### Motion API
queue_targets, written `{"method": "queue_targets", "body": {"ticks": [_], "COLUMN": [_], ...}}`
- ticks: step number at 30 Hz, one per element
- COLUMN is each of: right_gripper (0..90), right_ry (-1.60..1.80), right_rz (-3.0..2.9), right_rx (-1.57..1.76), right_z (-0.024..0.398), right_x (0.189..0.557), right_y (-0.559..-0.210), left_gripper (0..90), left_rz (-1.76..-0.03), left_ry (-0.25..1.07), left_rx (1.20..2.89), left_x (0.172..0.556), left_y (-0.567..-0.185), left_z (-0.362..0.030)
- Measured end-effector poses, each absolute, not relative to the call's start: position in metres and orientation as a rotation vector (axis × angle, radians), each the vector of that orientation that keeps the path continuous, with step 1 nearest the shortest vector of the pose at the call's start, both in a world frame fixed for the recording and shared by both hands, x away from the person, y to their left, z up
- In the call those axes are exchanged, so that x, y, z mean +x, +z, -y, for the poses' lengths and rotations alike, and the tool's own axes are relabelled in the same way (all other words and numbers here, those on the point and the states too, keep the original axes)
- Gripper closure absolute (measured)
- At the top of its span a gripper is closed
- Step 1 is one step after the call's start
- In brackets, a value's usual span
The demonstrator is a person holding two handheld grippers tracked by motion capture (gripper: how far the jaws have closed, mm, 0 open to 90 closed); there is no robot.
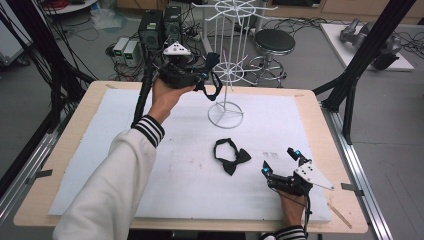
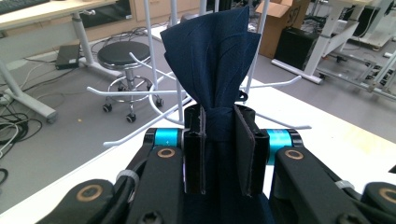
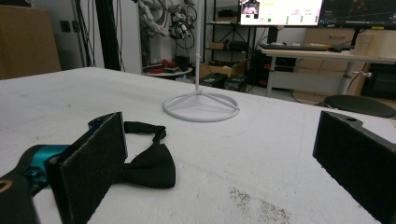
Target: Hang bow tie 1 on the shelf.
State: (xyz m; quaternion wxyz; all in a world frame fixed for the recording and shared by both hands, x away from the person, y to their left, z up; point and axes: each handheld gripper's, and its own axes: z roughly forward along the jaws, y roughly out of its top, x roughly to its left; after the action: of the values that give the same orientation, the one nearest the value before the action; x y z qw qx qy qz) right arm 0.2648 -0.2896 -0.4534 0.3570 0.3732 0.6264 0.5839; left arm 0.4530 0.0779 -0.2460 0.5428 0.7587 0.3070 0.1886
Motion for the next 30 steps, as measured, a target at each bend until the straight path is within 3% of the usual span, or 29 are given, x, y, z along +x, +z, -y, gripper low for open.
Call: {"method": "queue_targets", "body": {"ticks": [30], "right_gripper": [2.2], "right_ry": [1.52], "right_rz": [-1.616], "right_rx": [0.972], "right_z": [0.29], "right_x": [0.265], "right_y": [-0.453], "left_gripper": [74.9], "left_rz": [-0.77], "left_ry": [0.49], "left_rx": [1.823], "left_x": [0.479], "left_y": [-0.252], "left_z": [-0.078]}}
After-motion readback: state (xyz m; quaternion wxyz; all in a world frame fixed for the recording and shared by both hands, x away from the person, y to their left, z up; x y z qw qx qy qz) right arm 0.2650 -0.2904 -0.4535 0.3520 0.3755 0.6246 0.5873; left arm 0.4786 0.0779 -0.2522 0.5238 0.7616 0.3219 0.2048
